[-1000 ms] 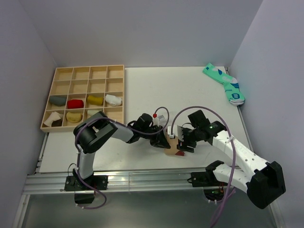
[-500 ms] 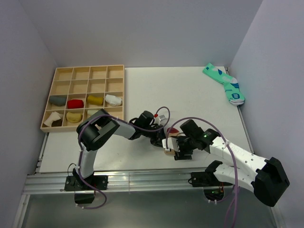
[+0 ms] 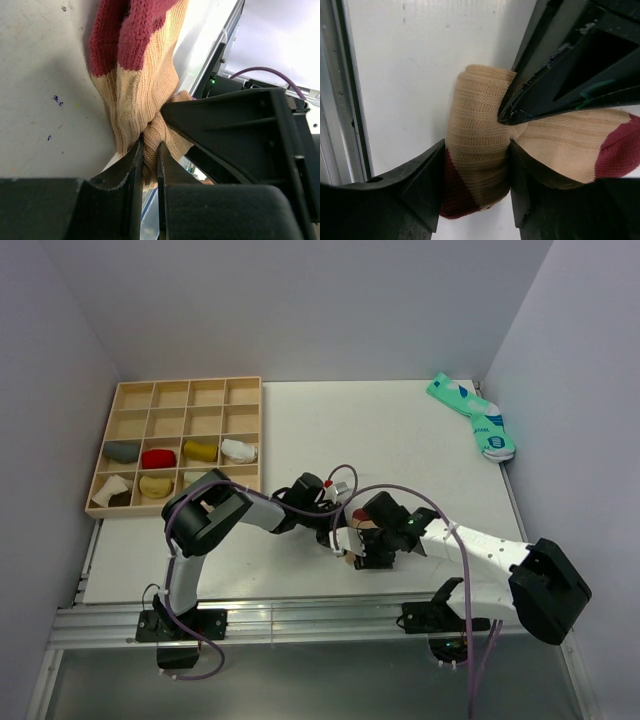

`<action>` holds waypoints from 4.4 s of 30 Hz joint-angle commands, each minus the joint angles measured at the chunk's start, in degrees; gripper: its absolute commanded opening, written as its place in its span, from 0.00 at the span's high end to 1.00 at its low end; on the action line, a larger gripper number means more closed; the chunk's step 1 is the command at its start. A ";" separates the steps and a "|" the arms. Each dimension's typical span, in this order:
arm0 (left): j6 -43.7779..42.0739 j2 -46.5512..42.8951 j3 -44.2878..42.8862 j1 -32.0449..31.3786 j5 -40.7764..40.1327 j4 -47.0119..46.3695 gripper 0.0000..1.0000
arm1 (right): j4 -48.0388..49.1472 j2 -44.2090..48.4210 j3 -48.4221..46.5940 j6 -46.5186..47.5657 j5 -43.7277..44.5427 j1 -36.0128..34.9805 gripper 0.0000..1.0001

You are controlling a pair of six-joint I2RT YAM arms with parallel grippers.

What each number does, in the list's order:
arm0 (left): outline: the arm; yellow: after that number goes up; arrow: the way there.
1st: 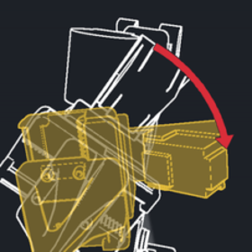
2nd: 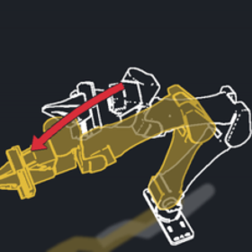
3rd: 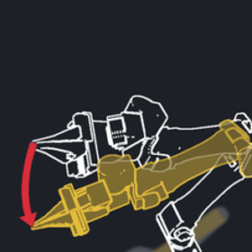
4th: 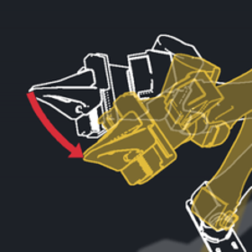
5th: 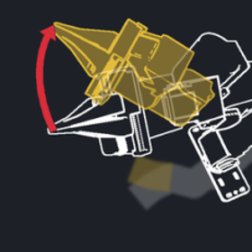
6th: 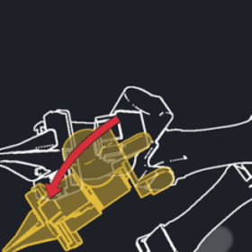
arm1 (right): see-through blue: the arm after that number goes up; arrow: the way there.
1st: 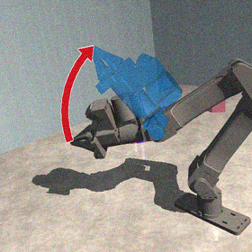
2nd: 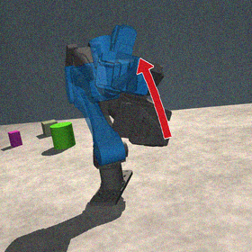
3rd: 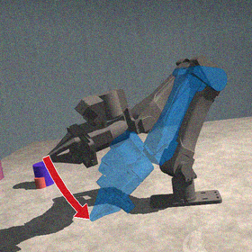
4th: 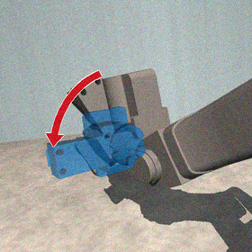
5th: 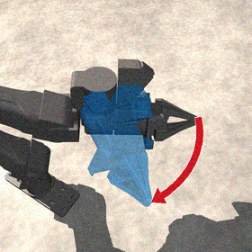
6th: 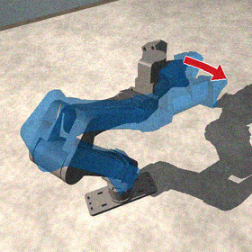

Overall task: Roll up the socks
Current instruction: Roll the sock at the center of the board.

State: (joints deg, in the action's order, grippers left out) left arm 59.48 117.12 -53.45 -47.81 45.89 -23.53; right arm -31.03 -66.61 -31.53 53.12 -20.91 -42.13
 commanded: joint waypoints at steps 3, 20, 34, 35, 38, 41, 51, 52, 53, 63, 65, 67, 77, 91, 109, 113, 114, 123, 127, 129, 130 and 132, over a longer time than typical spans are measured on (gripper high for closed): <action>-0.69 1.10 3.61 0.00 -6.42 5.78 0.97 | 0.88 -2.39 -1.43 -3.99 -0.80 1.16 0.60; 2.93 -11.64 16.45 -0.70 -21.80 -11.10 0.66 | -20.21 -19.34 -16.18 5.59 -16.36 15.67 0.65; -17.18 -28.26 19.79 -9.49 -41.22 -6.09 0.62 | -39.18 -40.61 -32.36 12.43 -23.21 20.07 0.65; -18.25 -28.35 19.44 -10.62 -41.75 -6.18 0.61 | -40.50 -41.92 -34.54 12.97 -24.08 20.16 0.65; -22.30 -27.56 19.26 -11.86 -41.50 -9.33 0.58 | -43.58 -45.79 -38.06 13.32 -25.49 20.33 0.65; -25.20 -25.02 18.47 -12.04 -40.44 -12.76 0.57 | -44.73 -48.26 -39.92 12.80 -25.85 20.33 0.65; -30.04 -20.09 15.40 -12.04 -39.13 -20.33 0.53 | -43.95 -50.46 -40.37 10.42 -24.88 20.33 0.64; -31.08 -19.22 14.79 -12.04 -38.43 -19.81 0.52 | -44.03 -50.46 -40.37 10.16 -24.88 20.33 0.64; -31.53 -18.86 13.91 -12.04 -37.90 -19.45 0.52 | -44.03 -50.55 -40.28 10.07 -24.88 20.33 0.64; -32.94 -15.96 13.11 -11.95 -34.20 -18.39 0.53 | -42.27 -50.11 -39.93 8.31 -24.45 20.42 0.64; -32.85 -15.87 13.64 -11.95 -32.45 -19.27 0.52 | -42.36 -50.37 -40.01 8.31 -24.36 20.42 0.64; -32.85 -15.61 13.55 -11.95 -31.74 -19.10 0.52 | -41.93 -50.72 -40.01 7.96 -24.27 20.42 0.64; -32.32 -13.15 13.29 -10.55 -24.27 -19.28 0.51 | -41.40 -50.72 -39.84 7.44 -24.01 20.60 0.64; -29.69 -9.81 10.30 -10.46 -21.46 -13.23 0.97 | -28.49 -42.39 -35.01 -2.58 -19.18 20.68 0.54; -23.19 -8.75 6.79 -10.46 -22.95 -3.28 1.00 | -18.28 -16.29 -23.93 -10.85 -11.52 23.75 0.35; -22.48 -7.09 6.51 -10.11 -22.69 -3.01 1.00 | -18.46 -13.64 -23.14 -11.81 -11.44 25.07 0.30; -22.05 -6.91 6.60 -10.11 -22.77 -3.19 1.00 | -18.72 -13.46 -23.14 -11.90 -11.35 25.34 0.29; -18.53 -4.45 9.42 -10.46 -20.40 -8.81 1.00 | -21.61 -17.67 -24.01 -11.20 -11.78 25.43 0.27; -16.77 -3.30 10.82 -10.72 -19.61 -11.09 1.00 | -22.06 -18.82 -23.84 -11.46 -11.88 25.43 0.27; -15.54 -2.51 11.26 -10.72 -19.70 -11.88 1.00 | -22.50 -19.69 -24.37 -11.64 -12.40 25.43 0.27; -15.02 -2.34 11.87 -10.72 -20.05 -12.15 1.00 | -22.41 -20.05 -24.54 -12.16 -12.58 25.43 0.28; -13.69 -1.46 12.32 -10.72 -20.14 -12.59 1.00 | -22.76 -20.75 -25.33 -12.34 -13.72 25.43 0.27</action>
State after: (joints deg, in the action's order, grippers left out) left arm 33.01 111.44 -46.33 -59.88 27.51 -46.59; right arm -57.19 -89.10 -52.97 40.05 -27.11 -18.87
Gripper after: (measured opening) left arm 0.171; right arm 0.725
